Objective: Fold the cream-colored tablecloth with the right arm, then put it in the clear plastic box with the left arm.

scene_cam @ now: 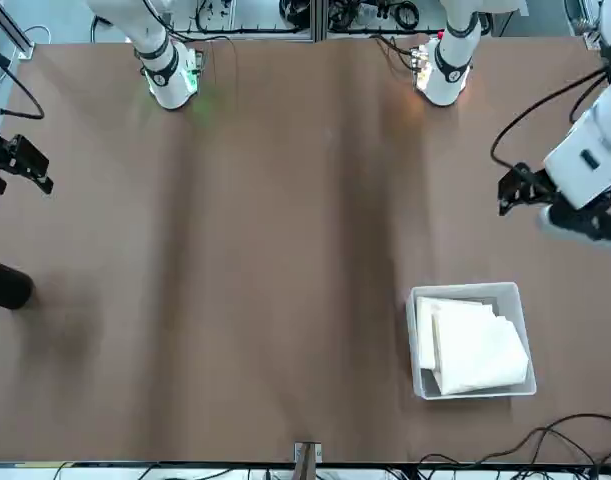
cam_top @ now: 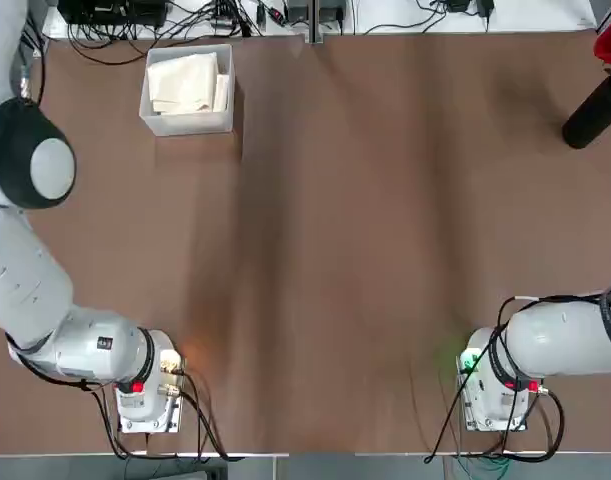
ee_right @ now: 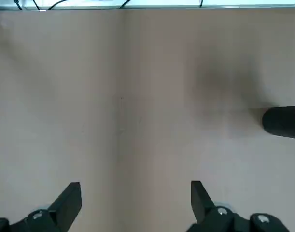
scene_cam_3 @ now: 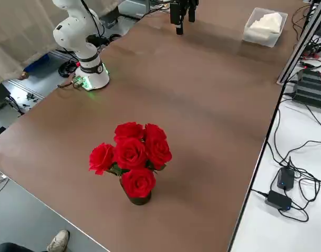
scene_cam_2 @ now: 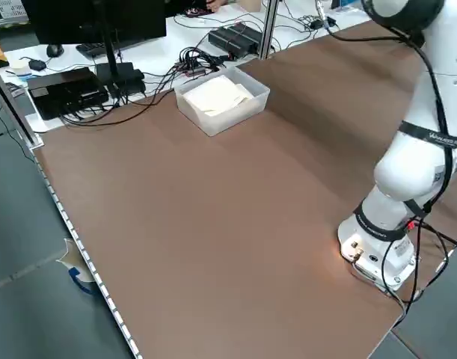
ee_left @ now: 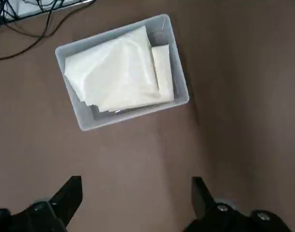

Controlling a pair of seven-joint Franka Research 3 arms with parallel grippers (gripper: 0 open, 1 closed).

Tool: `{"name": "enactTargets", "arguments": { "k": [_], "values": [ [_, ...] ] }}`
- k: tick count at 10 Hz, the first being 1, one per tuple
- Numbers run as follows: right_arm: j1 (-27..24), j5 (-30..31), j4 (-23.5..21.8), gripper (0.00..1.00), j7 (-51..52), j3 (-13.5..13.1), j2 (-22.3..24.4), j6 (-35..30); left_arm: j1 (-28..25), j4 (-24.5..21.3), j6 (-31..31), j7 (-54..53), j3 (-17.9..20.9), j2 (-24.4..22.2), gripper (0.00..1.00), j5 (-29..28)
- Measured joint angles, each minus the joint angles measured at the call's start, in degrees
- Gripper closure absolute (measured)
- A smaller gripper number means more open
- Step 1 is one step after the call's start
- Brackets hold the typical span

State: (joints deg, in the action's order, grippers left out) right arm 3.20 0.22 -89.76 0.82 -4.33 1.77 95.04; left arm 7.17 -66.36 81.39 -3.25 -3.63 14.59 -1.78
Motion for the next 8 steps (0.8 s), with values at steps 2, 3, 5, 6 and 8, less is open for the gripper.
{"name": "enactTargets", "arguments": {
  "k": [2,3,5,6,8],
  "values": [
    [0.0,0.0,0.0,0.0,0.0,0.0,0.0,0.0,-0.3,-7.2,1.0,-0.1,4.8,-5.7,0.01,3.2],
    [0.0,0.0,0.0,0.0,0.0,0.0,0.0,0.0,-0.5,-10.8,2.1,-0.2,6.3,-8.3,0.01,3.5],
    [0.0,0.0,0.0,0.0,0.0,-0.1,0.0,0.0,-0.5,-15.7,3.4,-0.2,7.3,-11.3,0.01,3.5],
    [0.0,0.0,0.0,0.0,0.0,-0.1,0.0,0.0,-0.5,-16.6,3.4,-0.1,7.2,-11.6,0.01,3.5],
    [0.0,0.0,0.0,0.0,0.0,-0.1,0.0,0.0,-0.5,-18.5,4.3,2.2,7.0,-11.9,0.01,3.5]
  ]
}}
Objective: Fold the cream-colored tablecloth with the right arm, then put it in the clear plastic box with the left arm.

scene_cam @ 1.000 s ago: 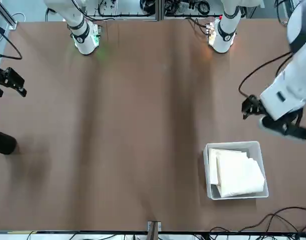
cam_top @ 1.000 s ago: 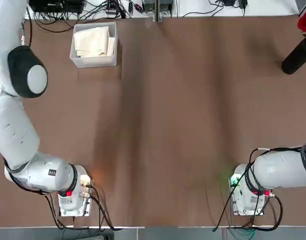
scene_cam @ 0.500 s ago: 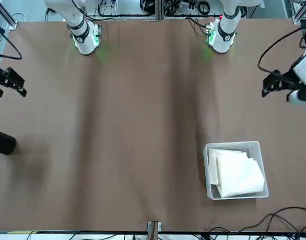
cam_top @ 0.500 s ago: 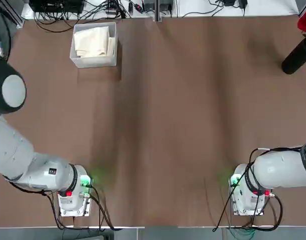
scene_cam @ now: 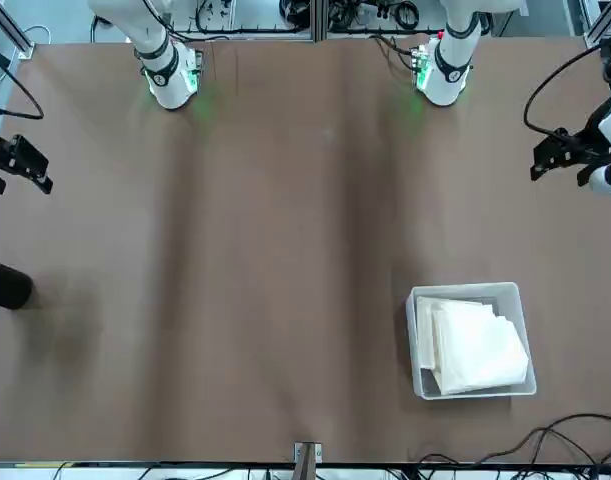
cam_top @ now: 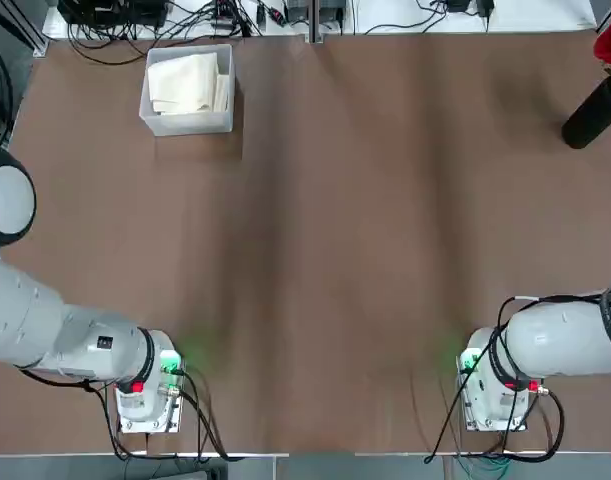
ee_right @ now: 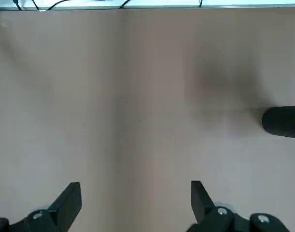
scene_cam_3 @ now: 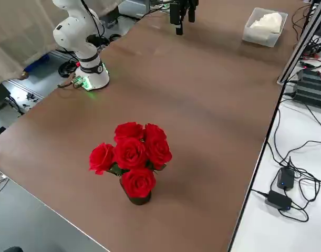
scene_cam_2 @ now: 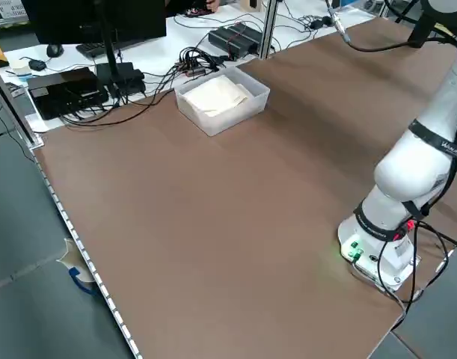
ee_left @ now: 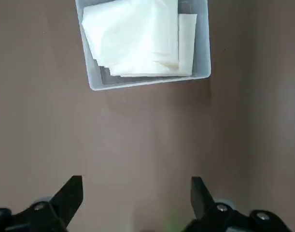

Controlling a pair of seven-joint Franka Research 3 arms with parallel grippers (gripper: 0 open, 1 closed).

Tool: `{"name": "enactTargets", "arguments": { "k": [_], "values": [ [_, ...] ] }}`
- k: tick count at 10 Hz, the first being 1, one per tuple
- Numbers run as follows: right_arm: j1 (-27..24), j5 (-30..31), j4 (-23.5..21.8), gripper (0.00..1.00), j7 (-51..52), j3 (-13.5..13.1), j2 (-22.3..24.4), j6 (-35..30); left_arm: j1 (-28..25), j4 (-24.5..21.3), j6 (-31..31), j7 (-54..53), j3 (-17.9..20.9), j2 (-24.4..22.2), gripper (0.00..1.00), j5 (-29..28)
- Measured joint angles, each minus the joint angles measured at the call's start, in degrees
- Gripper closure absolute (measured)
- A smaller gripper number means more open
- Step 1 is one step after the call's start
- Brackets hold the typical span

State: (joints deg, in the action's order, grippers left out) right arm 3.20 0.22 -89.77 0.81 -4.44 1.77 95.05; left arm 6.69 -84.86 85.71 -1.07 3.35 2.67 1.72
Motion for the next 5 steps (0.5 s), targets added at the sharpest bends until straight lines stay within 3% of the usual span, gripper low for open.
{"name": "enactTargets", "arguments": {
  "k": [3,5],
  "values": [
    [0.0,0.0,0.0,0.0,0.0,-0.1,0.0,0.0,0.0,-4.9,3.4,3.4,0.0,-2.7,0.01,0.0],
    [-0.3,0.0,0.0,0.0,0.0,-0.3,0.0,0.0,0.0,-5.7,4.2,3.4,0.0,-3.4,0.01,0.0]
  ]
}}
